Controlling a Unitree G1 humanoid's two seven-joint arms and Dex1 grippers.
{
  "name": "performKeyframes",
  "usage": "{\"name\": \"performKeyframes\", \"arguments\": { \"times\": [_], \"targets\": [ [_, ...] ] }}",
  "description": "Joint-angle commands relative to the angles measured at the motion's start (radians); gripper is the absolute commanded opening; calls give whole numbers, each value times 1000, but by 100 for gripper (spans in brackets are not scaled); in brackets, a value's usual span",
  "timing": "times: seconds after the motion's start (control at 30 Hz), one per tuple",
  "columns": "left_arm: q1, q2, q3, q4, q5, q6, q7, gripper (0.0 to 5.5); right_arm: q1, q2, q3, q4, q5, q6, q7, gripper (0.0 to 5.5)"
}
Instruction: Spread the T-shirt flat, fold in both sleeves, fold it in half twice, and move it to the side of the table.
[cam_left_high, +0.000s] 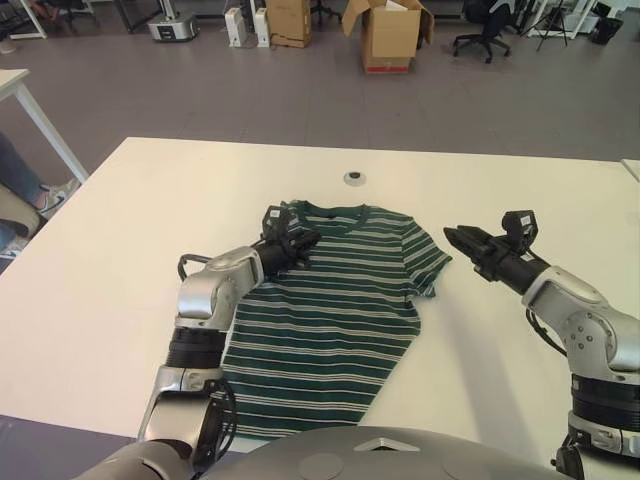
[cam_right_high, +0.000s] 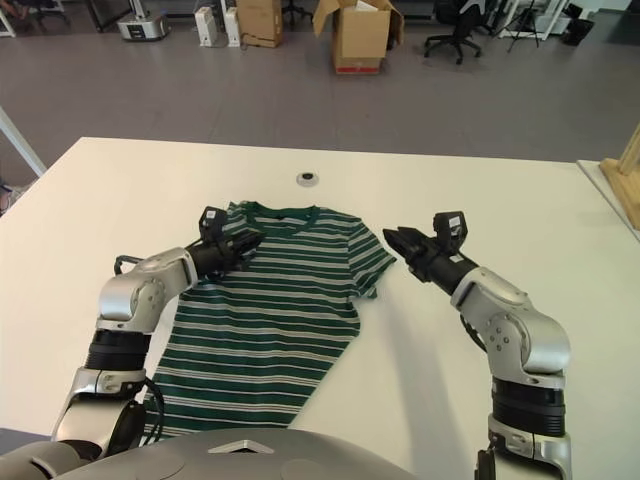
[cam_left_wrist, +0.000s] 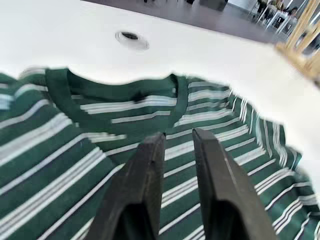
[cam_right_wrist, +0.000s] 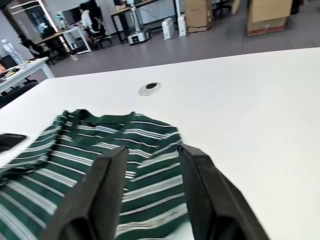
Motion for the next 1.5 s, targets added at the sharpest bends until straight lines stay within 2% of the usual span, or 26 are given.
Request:
{"name": "performKeyframes", "arguments": {
  "times": [0.03, 0.17, 0.4, 0.77, 1.07, 1.5],
  "targets": [
    [-90, 18, 100, 7, -30, -32, 53, 99, 4, 54, 28, 141, -73, -91, -23, 184],
    [-109, 71, 136, 75, -4, -81, 61, 99, -24, 95, 52, 255, -119, -154, -19, 184],
    [-109, 87, 133, 101, -9, -112, 57, 99, -69, 130, 61, 389, -132, -182, 1, 184],
    [-100, 95, 137, 107, -9, -134, 66, 103, -26, 129, 99, 347, -145, -141, 30, 2],
    [-93, 89, 134, 108, -6, -147, 84, 103, -154, 73, -25, 510, -181, -251, -64, 2],
    [-55, 59, 121, 71, -17, -142, 109, 103, -188, 167, 41, 239, -115, -134, -78, 2]
  ]
}}
